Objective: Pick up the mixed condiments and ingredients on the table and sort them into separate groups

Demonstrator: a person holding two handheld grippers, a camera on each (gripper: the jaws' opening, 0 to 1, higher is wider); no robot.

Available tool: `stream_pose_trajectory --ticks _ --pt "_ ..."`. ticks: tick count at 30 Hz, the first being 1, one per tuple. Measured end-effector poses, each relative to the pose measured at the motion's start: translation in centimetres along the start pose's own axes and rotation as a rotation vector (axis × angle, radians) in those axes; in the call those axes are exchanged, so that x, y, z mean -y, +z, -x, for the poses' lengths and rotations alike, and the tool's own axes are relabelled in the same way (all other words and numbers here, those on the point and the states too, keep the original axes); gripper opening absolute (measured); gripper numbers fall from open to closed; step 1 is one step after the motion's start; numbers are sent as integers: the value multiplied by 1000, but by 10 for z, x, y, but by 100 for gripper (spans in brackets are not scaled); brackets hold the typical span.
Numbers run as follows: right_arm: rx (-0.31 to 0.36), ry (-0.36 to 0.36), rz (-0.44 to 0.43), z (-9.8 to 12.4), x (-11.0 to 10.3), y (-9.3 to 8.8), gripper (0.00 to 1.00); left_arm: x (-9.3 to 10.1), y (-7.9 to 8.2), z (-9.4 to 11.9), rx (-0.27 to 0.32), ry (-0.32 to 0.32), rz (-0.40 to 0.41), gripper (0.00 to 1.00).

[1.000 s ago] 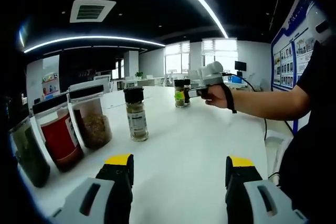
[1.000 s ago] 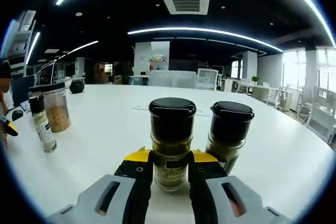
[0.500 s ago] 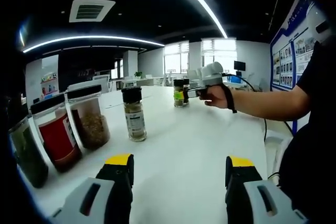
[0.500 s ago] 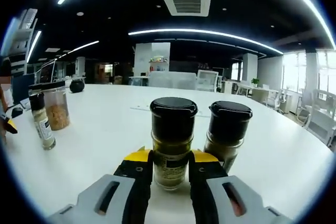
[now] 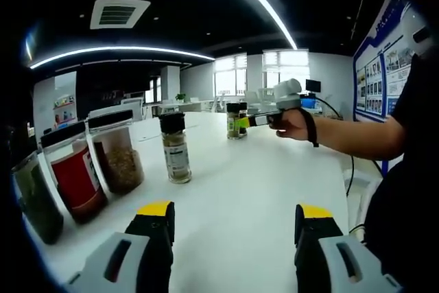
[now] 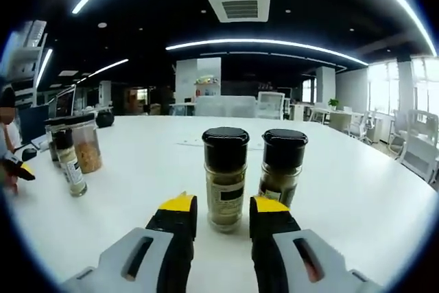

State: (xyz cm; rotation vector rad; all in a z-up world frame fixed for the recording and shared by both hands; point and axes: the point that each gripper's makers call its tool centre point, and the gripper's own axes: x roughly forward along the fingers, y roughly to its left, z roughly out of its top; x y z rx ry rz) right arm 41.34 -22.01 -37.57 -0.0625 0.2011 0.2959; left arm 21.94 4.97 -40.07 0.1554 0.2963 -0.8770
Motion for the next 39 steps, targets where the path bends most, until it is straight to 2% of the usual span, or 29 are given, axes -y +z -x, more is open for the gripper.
stream_pose_trajectory --ticks 3,9,14,17,21,24,28,35,39 --pt "27 15 1 11 -4 5 33 -1 1 2 5 2 0 71" --pt "108 62 96 28 -24 25 35 -4 -1 2 5 8 5 71" --pt "149 143 102 32 -41 37 37 -4 0 2 6 7 2 71" --pt "178 235 122 33 -62 43 37 -4 1 3 9 7 3 71" --pt "186 350 167 32 -89 44 37 -4 0 4 7 8 3 71" --pt "176 425 133 28 -104 41 37 -5 0 4 9 8 4 71" --pt "140 478 118 22 -116 34 38 -5 0 6 8 9 5 71" --pt "119 561 129 14 -140 30 39 -4 -2 9 -7 15 -5 71" --pt "101 596 169 8 -154 26 45 -5 0 11 1 21 -2 71"
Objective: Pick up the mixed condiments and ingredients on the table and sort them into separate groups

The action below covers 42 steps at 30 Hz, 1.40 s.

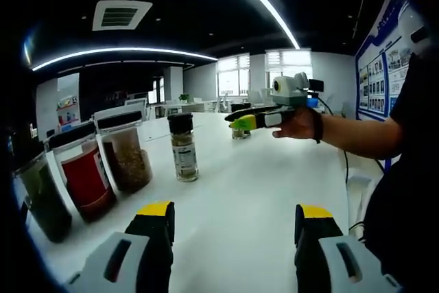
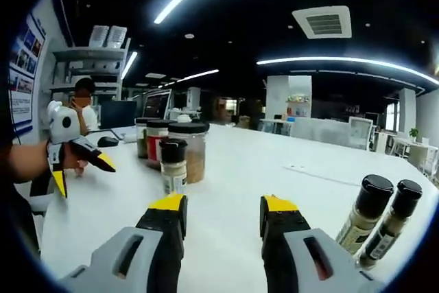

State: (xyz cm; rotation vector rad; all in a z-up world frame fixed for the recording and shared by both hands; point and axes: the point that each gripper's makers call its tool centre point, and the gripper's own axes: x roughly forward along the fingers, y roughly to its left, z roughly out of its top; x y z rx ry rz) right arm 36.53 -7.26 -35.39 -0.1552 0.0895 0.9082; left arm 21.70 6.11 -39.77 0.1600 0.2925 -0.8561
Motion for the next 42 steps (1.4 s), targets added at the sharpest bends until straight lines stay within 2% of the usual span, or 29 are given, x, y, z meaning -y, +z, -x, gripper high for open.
stream_pose_trajectory --ticks 7,12,14,18,28,34,42 --pt "-31 90 47 -21 -24 -4 49 -1 -1 1 1 2 3 71" --pt "-45 104 44 -30 -27 -8 49 -3 -1 5 4 7 5 71" --pt "-44 110 42 -36 -23 -9 49 -3 -1 6 7 7 11 71" --pt "-26 151 31 -47 -36 -5 49 -5 -2 8 1 11 12 71" --pt "-34 231 28 -70 -63 -4 49 -7 -2 15 5 20 22 71" --pt "-39 257 27 -82 -70 -4 47 -5 -4 13 4 17 26 71" --pt "-39 253 40 -92 -75 -4 41 -4 -4 13 -2 14 22 71"
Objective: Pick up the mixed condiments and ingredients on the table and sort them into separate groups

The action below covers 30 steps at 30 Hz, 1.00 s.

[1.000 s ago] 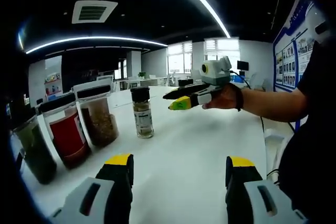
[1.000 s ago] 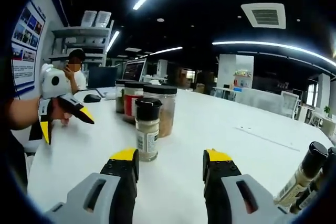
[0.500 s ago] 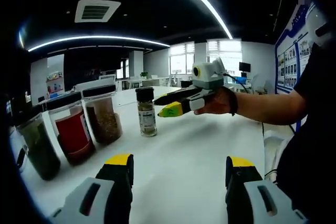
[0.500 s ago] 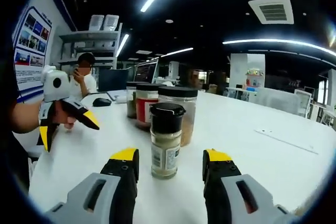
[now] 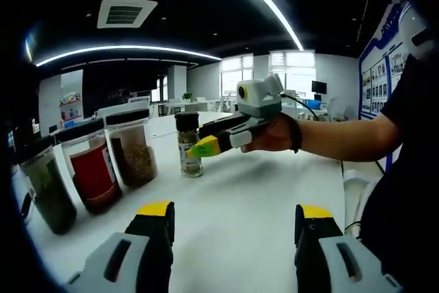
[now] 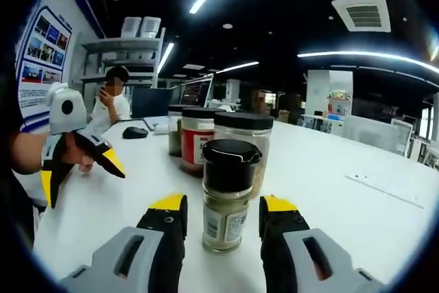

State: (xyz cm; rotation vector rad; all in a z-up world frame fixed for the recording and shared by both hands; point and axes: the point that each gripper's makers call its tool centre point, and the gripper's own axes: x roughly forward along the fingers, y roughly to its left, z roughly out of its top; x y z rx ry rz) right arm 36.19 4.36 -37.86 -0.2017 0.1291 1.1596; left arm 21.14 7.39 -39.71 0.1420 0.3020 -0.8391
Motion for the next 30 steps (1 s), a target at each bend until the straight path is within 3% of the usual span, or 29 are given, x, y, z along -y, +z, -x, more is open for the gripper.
stream_pose_trajectory --ticks 7,10,17,25,30 --pt "-47 -3 59 -6 -1 -12 29 -1 1 -1 -3 2 -1 71" --pt "-29 11 -68 -6 -1 -13 28 -2 0 -1 -8 7 -2 71" --pt "-10 6 -49 -6 1 -12 28 -2 -1 -2 -12 10 0 71" --pt "-19 -53 -32 0 8 -12 27 -1 0 -2 -16 11 -9 71" --pt "6 -69 -39 9 12 -3 27 1 0 -3 -12 10 -7 71"
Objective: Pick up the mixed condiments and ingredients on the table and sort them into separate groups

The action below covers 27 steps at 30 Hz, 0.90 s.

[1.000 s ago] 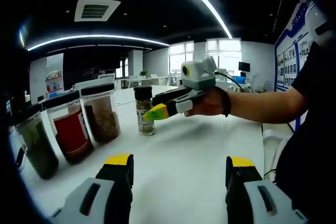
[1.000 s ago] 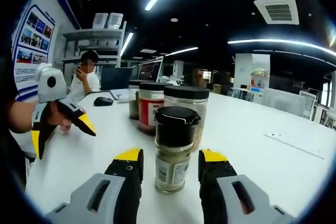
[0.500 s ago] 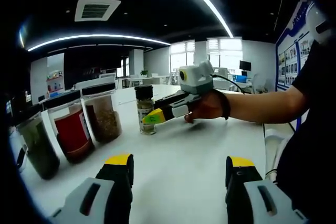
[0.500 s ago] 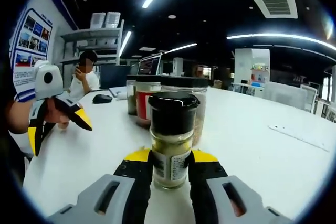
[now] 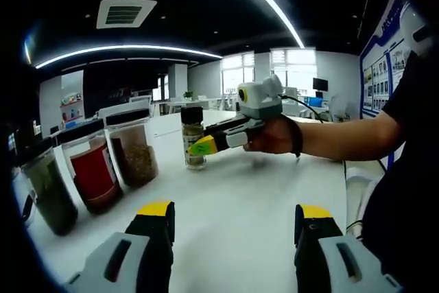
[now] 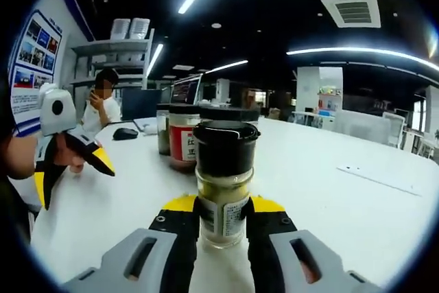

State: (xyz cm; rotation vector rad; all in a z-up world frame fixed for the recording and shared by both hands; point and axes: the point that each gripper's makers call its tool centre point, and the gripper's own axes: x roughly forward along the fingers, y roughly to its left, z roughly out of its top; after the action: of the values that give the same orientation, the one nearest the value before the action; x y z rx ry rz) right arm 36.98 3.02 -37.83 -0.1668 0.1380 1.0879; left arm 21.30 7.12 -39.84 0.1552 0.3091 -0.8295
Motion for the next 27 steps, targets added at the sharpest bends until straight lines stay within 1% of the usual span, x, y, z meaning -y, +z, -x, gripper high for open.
stream_pose_trajectory --ticks 3,5,8,11,13,15,20,23,25,27 --pt "4 -22 1 6 6 4 27 3 2 -1 3 -11 -7 71" --pt "8 -31 -2 10 9 6 27 5 6 -2 15 -20 -7 71" --pt "16 -48 -6 17 13 8 27 4 7 -2 21 -15 -13 71" --pt "13 -70 -16 26 19 6 28 4 6 -3 15 -17 -12 71" --pt "14 -77 -36 33 23 4 28 5 6 -4 14 -18 -14 71" --pt "19 -80 -26 40 24 3 28 6 5 -5 14 -21 -14 71" --pt "13 -132 -33 59 38 -1 28 7 5 -7 15 -27 -16 71" --pt "4 -147 -25 71 42 -3 28 11 10 -9 33 -45 -8 72" --pt "0 -161 -14 79 46 -3 28 12 12 -9 38 -50 -11 72" --pt "6 -175 -24 87 51 -3 28 12 13 -9 41 -47 -13 72"
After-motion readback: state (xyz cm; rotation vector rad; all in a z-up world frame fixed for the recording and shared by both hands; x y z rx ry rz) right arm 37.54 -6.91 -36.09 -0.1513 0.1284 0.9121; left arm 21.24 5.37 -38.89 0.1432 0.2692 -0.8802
